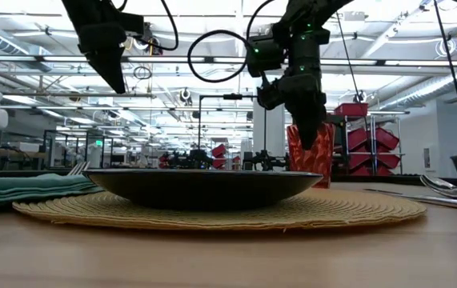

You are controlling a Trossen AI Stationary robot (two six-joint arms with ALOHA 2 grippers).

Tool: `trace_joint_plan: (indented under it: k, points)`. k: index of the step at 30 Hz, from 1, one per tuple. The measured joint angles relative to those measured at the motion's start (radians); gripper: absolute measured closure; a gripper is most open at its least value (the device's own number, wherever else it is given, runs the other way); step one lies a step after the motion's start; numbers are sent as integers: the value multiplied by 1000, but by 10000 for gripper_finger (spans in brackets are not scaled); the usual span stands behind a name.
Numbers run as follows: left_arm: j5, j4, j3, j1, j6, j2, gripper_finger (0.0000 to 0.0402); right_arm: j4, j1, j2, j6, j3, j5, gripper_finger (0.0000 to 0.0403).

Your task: Set table place

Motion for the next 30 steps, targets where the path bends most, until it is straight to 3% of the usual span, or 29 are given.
trace_joint_plan:
  k: [8, 20, 25, 30]
  points:
    - [0, 0, 0, 0, 4, 0, 230, -95, 0, 0, -29, 73, 2, 246]
    - [0, -25, 0, 0, 4, 0, 230, -408, 2, -31, -71, 359, 74, 238]
    - [-4, -81, 0, 0, 6, 0, 230, -398, 36, -218, -71, 315, 80, 238]
    - [-50, 126, -48, -39, 119, -50, 230, -75, 110, -541, -48, 88, 79, 238]
